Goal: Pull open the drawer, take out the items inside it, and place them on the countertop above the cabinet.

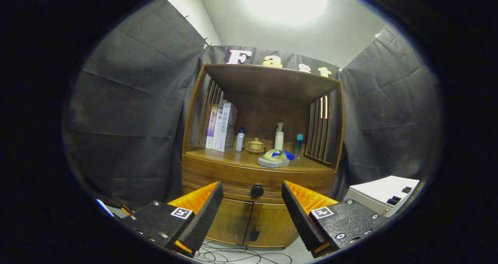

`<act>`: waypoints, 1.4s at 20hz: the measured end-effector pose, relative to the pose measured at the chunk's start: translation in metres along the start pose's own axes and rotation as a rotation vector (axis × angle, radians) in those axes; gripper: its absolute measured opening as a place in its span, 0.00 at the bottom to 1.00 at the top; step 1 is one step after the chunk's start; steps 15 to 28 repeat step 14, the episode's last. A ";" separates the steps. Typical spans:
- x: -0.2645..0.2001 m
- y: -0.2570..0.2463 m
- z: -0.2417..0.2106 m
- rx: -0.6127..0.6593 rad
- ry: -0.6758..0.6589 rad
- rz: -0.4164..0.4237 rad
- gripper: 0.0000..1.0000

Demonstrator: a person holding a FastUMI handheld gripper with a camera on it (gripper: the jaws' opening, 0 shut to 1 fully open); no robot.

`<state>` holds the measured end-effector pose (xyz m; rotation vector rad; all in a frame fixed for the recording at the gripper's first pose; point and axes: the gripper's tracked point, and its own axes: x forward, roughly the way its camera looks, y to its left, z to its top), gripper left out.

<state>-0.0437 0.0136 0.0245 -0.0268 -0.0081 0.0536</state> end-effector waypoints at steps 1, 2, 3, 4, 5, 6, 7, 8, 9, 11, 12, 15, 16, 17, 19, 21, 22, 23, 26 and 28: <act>0.000 0.001 -0.001 0.003 -0.001 0.003 0.95; -0.001 0.001 -0.002 0.006 0.001 0.006 0.95; 0.000 0.001 -0.003 0.006 0.001 0.006 0.95; 0.000 -0.001 -0.003 0.003 0.003 0.004 0.95; 0.000 0.000 -0.004 0.001 0.006 0.007 0.95; 0.001 0.001 -0.005 0.000 0.010 0.010 0.95; 0.001 0.003 -0.006 -0.001 0.013 0.017 0.95; 0.001 0.005 -0.007 -0.004 0.016 0.020 0.95; 0.001 0.006 -0.008 -0.009 0.020 0.025 0.95; 0.003 0.008 -0.010 -0.016 0.026 0.031 0.95; 0.003 0.009 -0.010 -0.016 0.028 0.033 0.95; 0.002 0.008 -0.010 -0.021 0.028 0.033 0.95; 0.002 0.008 -0.010 -0.021 0.028 0.033 0.95; 0.002 0.008 -0.010 -0.021 0.028 0.033 0.95; 0.002 0.008 -0.010 -0.021 0.028 0.033 0.95; 0.002 0.008 -0.010 -0.021 0.028 0.033 0.95; 0.002 0.008 -0.010 -0.021 0.028 0.033 0.95; 0.002 0.008 -0.010 -0.021 0.028 0.033 0.95; 0.002 0.008 -0.010 -0.021 0.028 0.033 0.95; 0.002 0.008 -0.010 -0.021 0.028 0.033 0.95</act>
